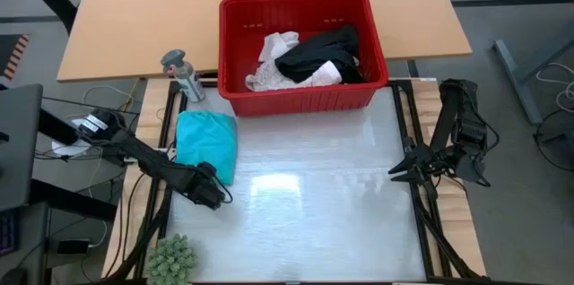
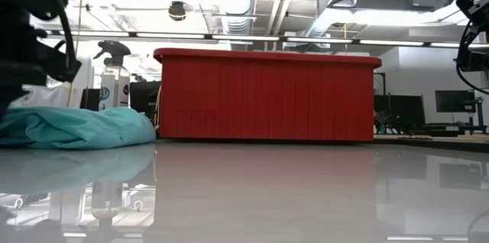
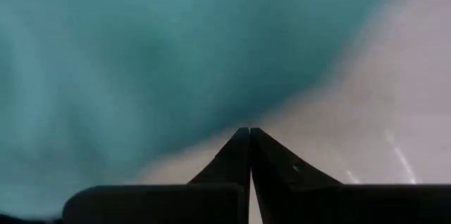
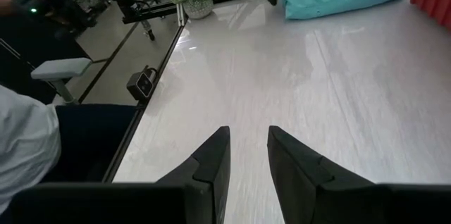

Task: Fold laundry
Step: Fold the light blue shorts, then fold the white underwear

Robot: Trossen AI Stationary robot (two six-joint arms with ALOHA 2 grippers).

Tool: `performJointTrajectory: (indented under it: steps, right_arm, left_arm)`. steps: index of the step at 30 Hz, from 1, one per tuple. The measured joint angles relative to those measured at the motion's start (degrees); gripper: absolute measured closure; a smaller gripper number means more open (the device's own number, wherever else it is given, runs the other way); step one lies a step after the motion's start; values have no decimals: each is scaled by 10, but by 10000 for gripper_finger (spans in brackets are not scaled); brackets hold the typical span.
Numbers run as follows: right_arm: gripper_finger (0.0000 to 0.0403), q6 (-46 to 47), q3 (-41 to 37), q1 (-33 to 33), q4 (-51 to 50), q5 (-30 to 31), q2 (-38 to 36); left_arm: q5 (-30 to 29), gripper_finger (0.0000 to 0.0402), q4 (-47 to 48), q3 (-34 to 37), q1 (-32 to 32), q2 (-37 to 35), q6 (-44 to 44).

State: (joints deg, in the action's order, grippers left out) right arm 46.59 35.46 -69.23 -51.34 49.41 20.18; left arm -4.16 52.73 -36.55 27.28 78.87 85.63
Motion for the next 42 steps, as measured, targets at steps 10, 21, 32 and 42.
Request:
performJointTrajectory:
  steps: [10,21,32,42]
  right_arm:
    - [281,14,0,0,1,1,0]
    - [281,32,0,0,6,4,0]
    - [281,33,0,0,12,3,0]
    - [281,29,0,0,18,4,0]
  left_arm:
    - [-116,401,-2,67,-89,-92,-68]
    - [-191,401,3,80,-194,-165,-160]
    - [-52,401,-42,30,-164,-182,-162]
    - [-119,402,61,-58,-151,-181,-139]
